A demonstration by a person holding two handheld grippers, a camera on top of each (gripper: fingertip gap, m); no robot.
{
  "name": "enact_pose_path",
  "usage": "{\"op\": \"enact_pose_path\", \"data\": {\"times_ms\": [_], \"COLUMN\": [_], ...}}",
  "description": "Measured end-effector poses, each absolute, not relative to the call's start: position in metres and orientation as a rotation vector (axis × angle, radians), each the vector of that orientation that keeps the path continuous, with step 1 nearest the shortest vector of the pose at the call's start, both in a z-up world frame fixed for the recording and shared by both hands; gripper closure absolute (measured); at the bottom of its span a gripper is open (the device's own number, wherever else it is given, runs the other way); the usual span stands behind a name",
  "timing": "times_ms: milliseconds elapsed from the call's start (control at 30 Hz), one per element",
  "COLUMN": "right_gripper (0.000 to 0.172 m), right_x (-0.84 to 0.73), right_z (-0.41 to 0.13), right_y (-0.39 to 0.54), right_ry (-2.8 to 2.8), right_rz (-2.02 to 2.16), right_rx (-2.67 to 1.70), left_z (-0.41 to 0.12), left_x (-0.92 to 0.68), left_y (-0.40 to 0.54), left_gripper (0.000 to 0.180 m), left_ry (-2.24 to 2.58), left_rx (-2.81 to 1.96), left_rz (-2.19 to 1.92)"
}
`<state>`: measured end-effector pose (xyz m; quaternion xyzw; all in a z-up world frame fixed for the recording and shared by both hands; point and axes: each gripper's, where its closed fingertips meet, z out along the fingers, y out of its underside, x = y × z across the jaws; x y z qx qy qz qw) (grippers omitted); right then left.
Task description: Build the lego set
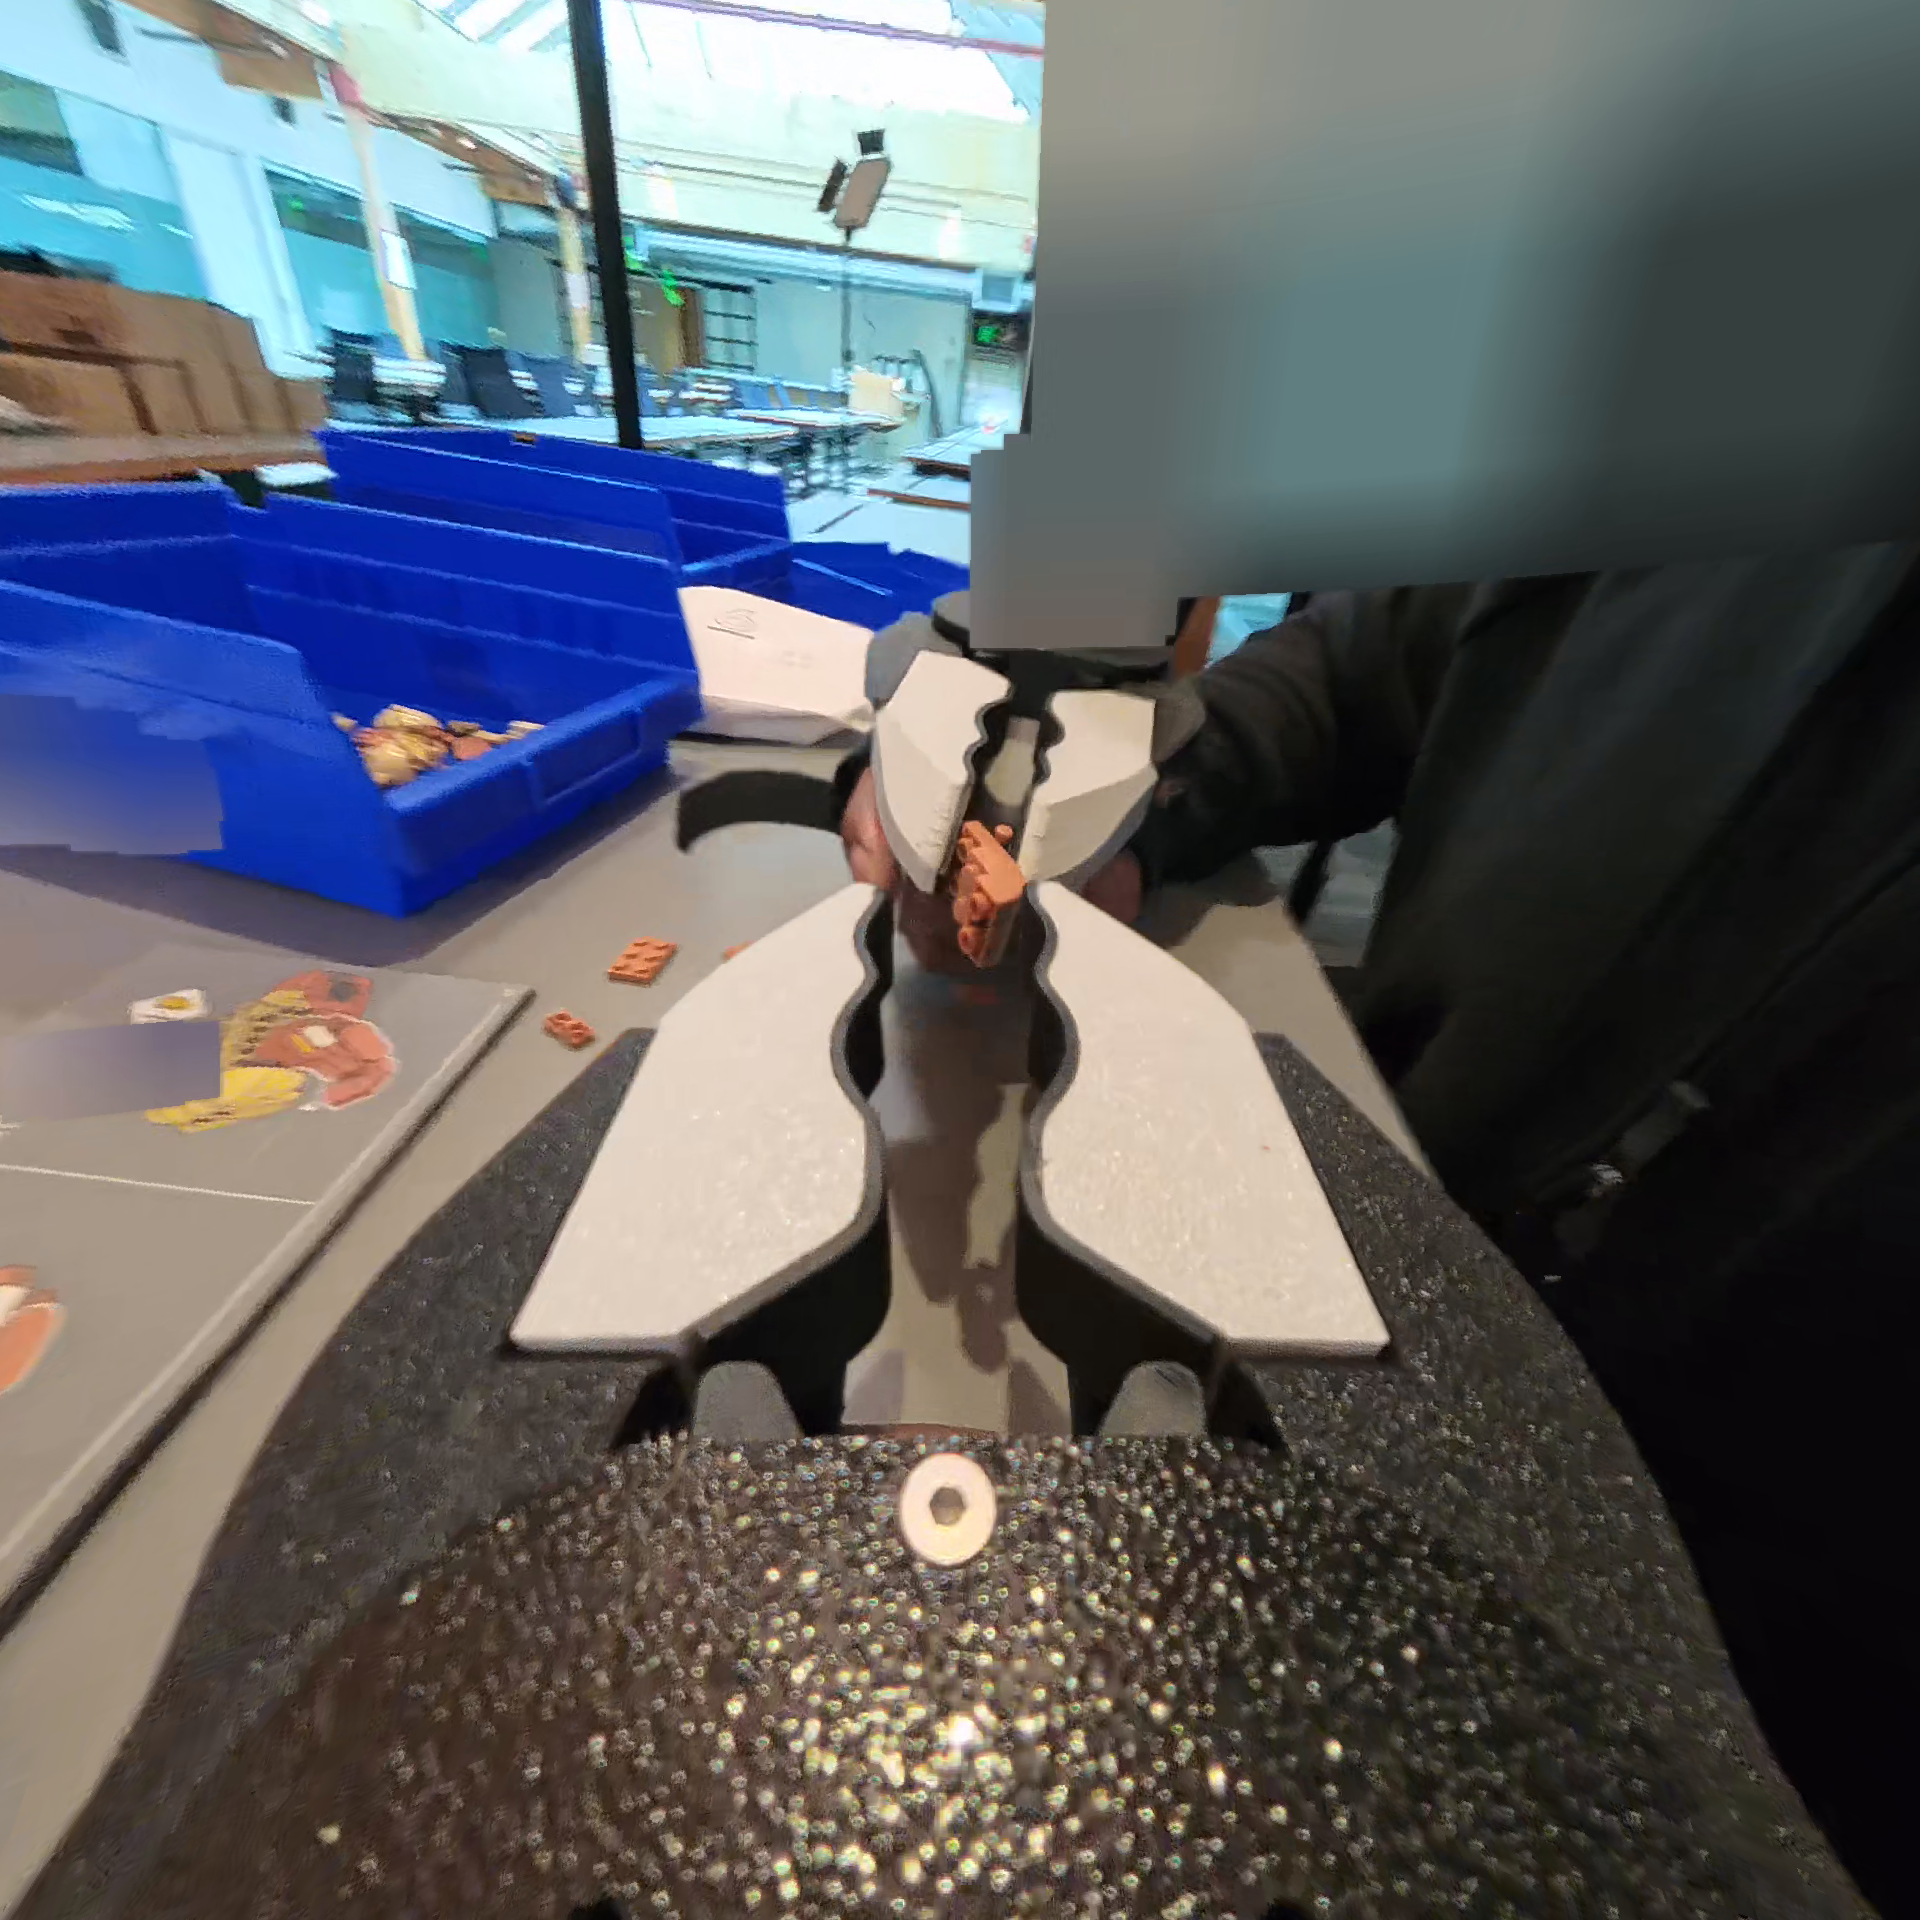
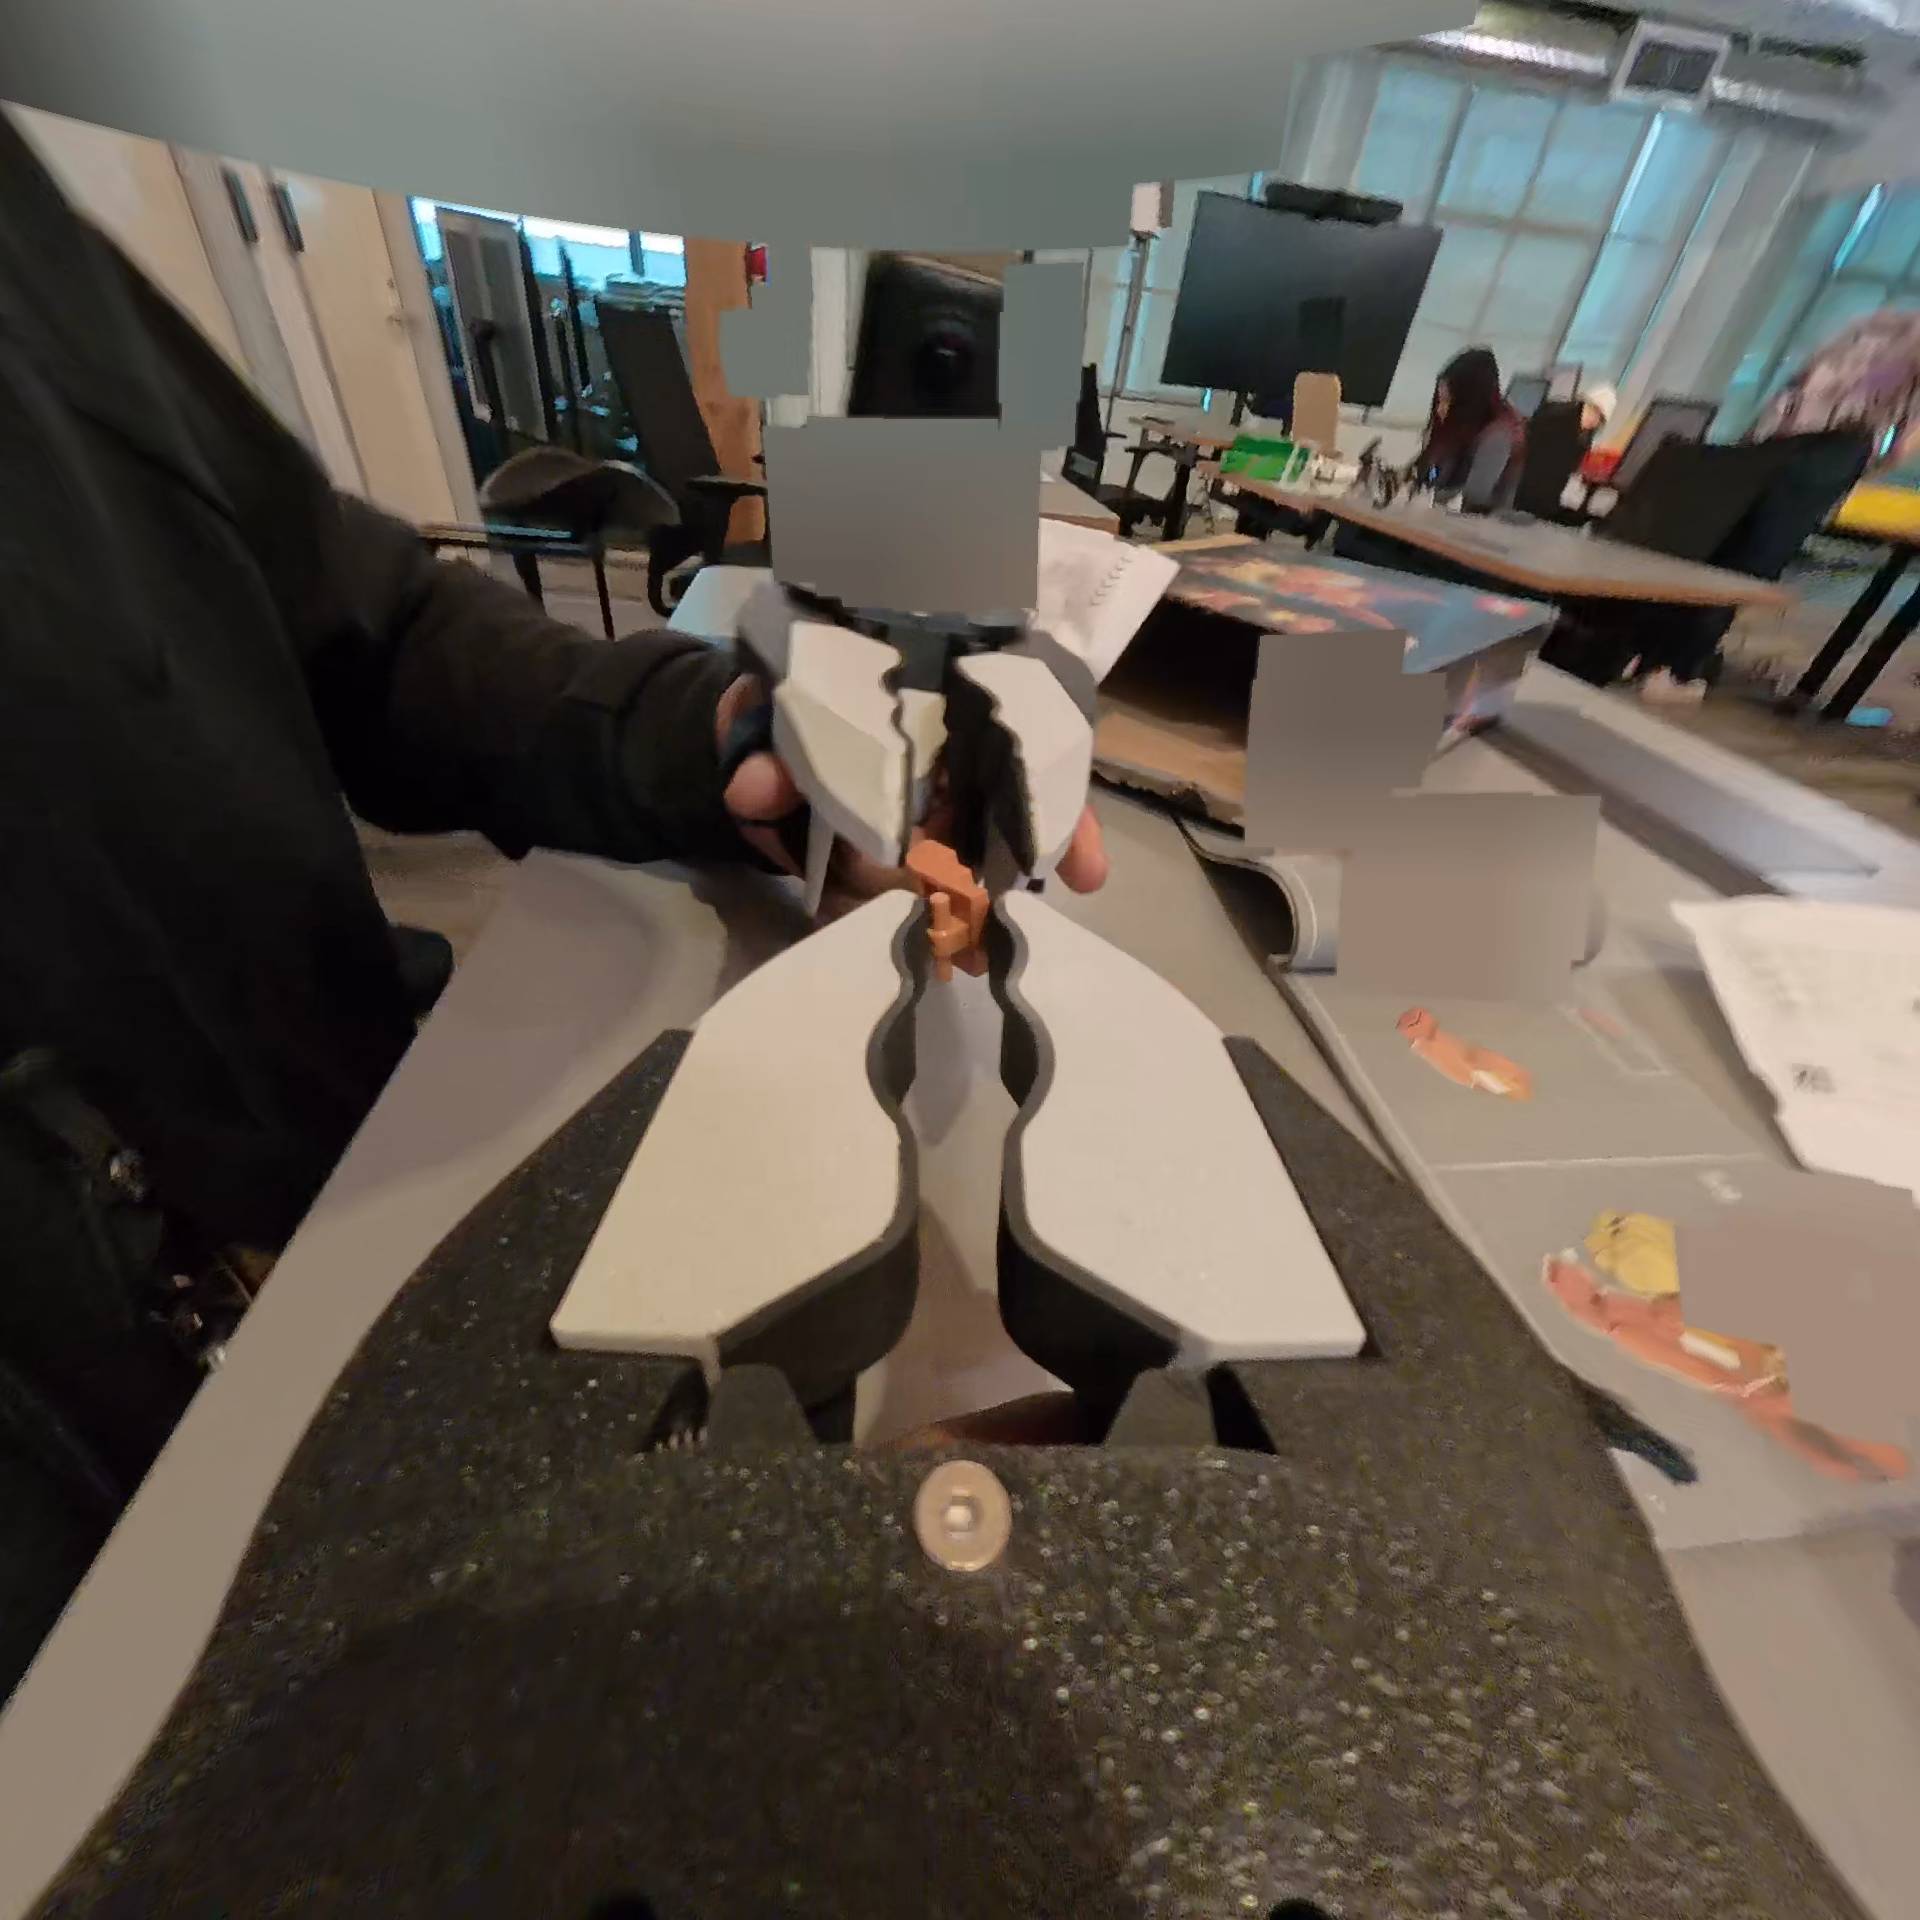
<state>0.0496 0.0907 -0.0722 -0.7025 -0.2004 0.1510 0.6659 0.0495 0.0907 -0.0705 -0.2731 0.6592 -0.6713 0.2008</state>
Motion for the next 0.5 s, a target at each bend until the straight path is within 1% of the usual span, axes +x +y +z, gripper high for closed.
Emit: {"op": "enact_pose_path", "data": {"times_ms": [133,200,300,433,500], "right_gripper": [0.161,0.161,0.161,0.160,0.157], "right_x": [0.056,0.056,0.055,0.055,0.055], "right_z": [-0.076,-0.079,-0.079,-0.077,-0.075], "right_y": [0.097,0.098,0.098,0.100,0.101], "right_ry": [-0.305,-0.281,-0.261,-0.219,-0.197], "right_rz": [0.478,0.514,0.557,0.622,0.655], "right_rx": [-1.640,-1.659,-1.665,-1.666,-1.657], "left_z": [-0.085,-0.088,-0.088,-0.086,-0.084], "left_x": [0.056,0.059,0.059,0.059,0.059], "left_y": [0.085,0.085,0.087,0.088,0.088], "left_gripper": [0.159,0.162,0.170,0.171,0.171], "left_ry": [1.911,1.910,1.910,1.915,1.910], "left_rx": [-0.728,-0.745,-0.773,-0.832,-0.862], "left_rz": [-1.661,-1.632,-1.670,-1.764,-1.834]}}
